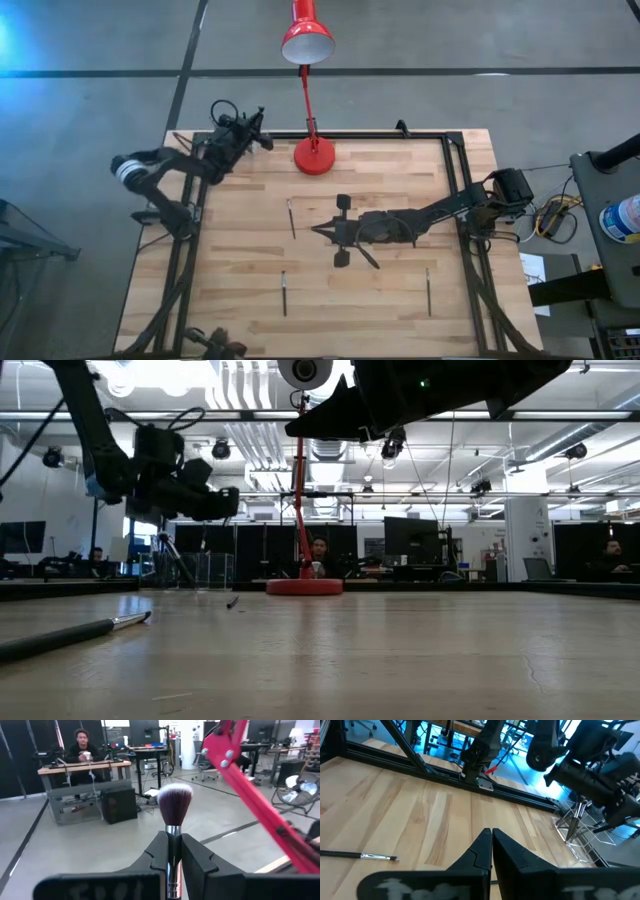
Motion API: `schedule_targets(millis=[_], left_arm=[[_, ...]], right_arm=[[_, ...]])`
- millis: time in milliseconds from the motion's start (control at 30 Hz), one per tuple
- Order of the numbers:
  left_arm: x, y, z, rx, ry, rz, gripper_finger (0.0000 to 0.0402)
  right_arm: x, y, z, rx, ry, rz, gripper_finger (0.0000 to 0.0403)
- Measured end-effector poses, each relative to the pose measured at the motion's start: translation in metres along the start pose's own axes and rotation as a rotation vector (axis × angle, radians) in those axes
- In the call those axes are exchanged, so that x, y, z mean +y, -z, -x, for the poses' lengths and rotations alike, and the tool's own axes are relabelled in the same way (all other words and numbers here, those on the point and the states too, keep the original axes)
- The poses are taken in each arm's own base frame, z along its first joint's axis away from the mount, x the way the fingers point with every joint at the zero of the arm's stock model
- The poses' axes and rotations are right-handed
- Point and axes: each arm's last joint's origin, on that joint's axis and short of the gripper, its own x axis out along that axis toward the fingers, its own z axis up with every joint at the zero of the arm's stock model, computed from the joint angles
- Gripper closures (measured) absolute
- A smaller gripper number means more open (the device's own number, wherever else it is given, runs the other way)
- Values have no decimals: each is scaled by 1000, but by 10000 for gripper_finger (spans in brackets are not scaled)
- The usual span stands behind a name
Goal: Pick & Place Makeup Supplies
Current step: Put the makeup brush into the transparent organizer
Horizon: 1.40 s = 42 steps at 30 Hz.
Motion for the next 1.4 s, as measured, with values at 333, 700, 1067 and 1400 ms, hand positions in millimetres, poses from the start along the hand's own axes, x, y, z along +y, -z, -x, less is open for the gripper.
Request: schedule_targets(millis=[333,700,1067,1400], left_arm=[[4,25,-13,30,-18,1,374],[5,25,-12,115,-11,34,346],[8,-5,4,192,69,12,329],[-13,-21,60,203,352,110,384]], right_arm=[[0,0,0,0,0,0,394],[0,0,0,0,0,-4,394],[0,0,0,-1,0,-7,394],[0,1,0,9,-1,-5,394]])
